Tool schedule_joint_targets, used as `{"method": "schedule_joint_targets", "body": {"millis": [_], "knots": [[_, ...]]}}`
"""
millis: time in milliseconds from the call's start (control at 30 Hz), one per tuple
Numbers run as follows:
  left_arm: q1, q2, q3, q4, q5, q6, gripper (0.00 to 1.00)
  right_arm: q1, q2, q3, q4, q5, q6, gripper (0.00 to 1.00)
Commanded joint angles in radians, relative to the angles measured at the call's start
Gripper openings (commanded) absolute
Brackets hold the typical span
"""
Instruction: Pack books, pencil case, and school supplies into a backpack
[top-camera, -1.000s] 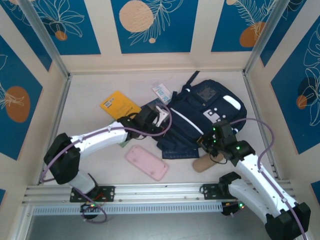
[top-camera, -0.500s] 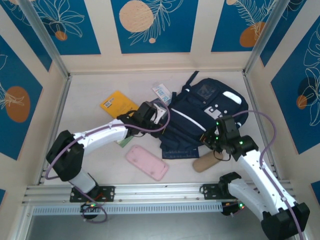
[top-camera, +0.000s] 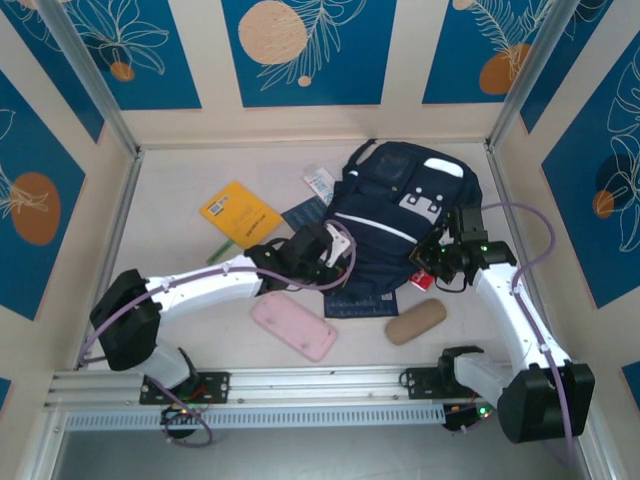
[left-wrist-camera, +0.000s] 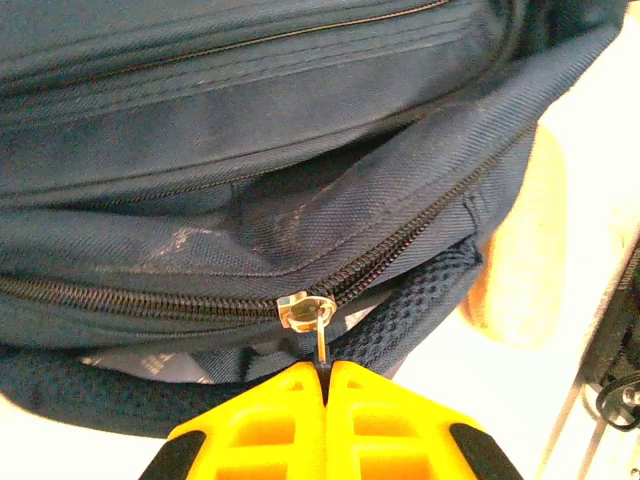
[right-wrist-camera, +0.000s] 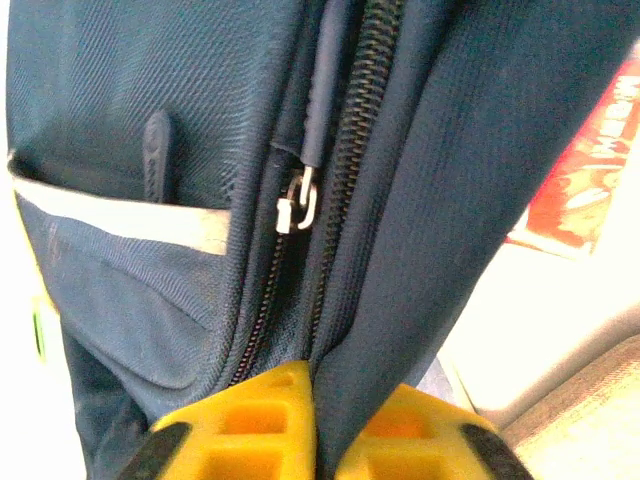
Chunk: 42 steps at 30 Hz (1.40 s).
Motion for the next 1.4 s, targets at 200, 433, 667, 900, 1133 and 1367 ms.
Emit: {"method": "schedule_joint_targets", "body": {"millis": [200, 433, 667, 900, 1133, 1367], "knots": [[-0.048, 0.133, 0.203, 0.089, 0.047, -0.095, 0.0, -0.027, -0.03, 0.08, -0.1, 0.253, 0.172, 0.68], [-0.052, 0.155, 0.229, 0.106, 0.038, -0.104, 0.0, -0.014, -0.202, 0.069, -0.22, 0.11, 0.271, 0.64], [-0.063, 0.15, 0.213, 0.118, 0.036, -0.101, 0.0, 0.065, -0.285, -0.029, -0.152, -0.159, 0.486, 0.53], [-0.077, 0.141, 0.212, 0.119, 0.035, -0.093, 0.0, 0.253, -0.298, -0.115, 0.017, -0.143, 0.736, 0.45], [-0.083, 0.116, 0.181, 0.133, 0.041, -0.091, 0.0, 0.251, -0.253, -0.162, 0.078, -0.11, 0.776, 0.54], [-0.086, 0.099, 0.157, 0.137, 0.05, -0.089, 0.0, 0.215, -0.209, -0.172, 0.123, -0.111, 0.788, 0.56]]}}
